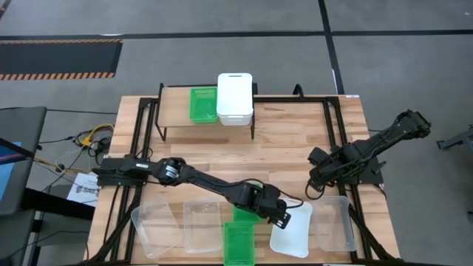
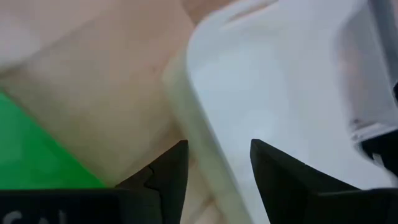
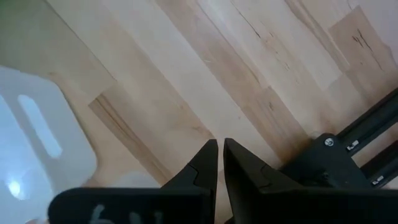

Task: Stack baskets on shelf by color
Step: Stack the white bin on top of the white bins on the shelf

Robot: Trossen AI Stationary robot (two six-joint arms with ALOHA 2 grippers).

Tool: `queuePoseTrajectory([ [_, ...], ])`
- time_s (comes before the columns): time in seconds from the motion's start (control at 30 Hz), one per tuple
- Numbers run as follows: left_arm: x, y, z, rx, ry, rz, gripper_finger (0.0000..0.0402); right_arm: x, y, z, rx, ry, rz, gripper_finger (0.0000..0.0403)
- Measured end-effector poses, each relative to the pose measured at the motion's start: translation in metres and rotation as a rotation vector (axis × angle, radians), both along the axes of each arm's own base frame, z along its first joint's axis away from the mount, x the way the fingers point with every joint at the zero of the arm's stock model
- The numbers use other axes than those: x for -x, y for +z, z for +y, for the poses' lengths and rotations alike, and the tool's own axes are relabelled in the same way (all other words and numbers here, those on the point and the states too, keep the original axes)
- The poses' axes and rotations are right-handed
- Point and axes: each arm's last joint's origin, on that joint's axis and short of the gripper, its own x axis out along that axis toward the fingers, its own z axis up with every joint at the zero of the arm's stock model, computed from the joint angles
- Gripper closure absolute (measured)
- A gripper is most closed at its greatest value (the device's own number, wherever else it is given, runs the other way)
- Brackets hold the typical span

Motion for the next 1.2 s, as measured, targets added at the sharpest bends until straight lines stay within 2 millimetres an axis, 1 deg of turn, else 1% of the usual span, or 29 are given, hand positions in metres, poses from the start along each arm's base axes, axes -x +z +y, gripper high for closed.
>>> queuePoseTrajectory([
  [0.1, 0.0, 0.0, 0.002, -0.025, 0.011, 0.005, 0.0242, 0.0, 0.0, 0.0, 0.0, 0.001, 0.0, 0.0351],
  [0.2, 0.0, -0.002, 0.002, 0.005, 0.008, 0.019, 0.0245, 0.0, 0.0, 0.0, 0.0, 0.001, 0.0, 0.0351],
  [0.27, -0.002, -0.011, 0.002, 0.022, 0.006, 0.036, 0.0256, 0.0, 0.0, 0.0, 0.001, 0.001, 0.0, 0.0351],
  [0.37, -0.004, -0.025, 0.001, 0.058, -0.017, 0.071, 0.0287, 0.0, 0.0, 0.0, 0.001, 0.001, 0.003, 0.0351],
  [0.43, -0.004, -0.027, 0.001, 0.081, -0.028, 0.082, 0.0312, 0.0, 0.0, 0.0, 0.001, 0.001, 0.002, 0.0351],
  [0.57, -0.005, -0.025, 0.006, 0.055, -0.009, 0.073, 0.0368, 0.0, 0.0, 0.0, 0.001, 0.002, 0.002, 0.0351],
  [0.63, -0.006, -0.018, 0.013, 0.04, 0.003, 0.064, 0.0392, 0.0, 0.0, 0.0, 0.003, 0.003, 0.005, 0.0351],
  [0.77, -0.008, 0.0, 0.028, 0.06, 0.04, 0.016, 0.04, 0.001, 0.0, 0.0, 0.004, -0.003, 0.008, 0.0351],
  [0.87, -0.005, 0.016, 0.04, 0.066, 0.073, 0.01, 0.0401, 0.007, 0.002, -0.003, 0.008, -0.034, 0.022, 0.0351],
  [0.93, 0.0, 0.033, 0.048, 0.067, 0.084, 0.007, 0.0401, 0.014, 0.005, -0.006, 0.011, -0.054, 0.03, 0.0351],
  [1.03, 0.015, 0.061, 0.059, 0.054, 0.1, 0.037, 0.0401, 0.026, 0.011, -0.013, 0.027, -0.096, 0.009, 0.0351],
  [1.13, 0.03, 0.08, 0.07, 0.021, 0.124, 0.079, 0.0401, 0.04, 0.017, -0.021, 0.036, -0.135, -0.04, 0.0351],
  [1.2, 0.038, 0.097, 0.078, 0.003, 0.146, 0.068, 0.0401, 0.047, 0.021, -0.026, 0.035, -0.158, -0.09, 0.0351],
])
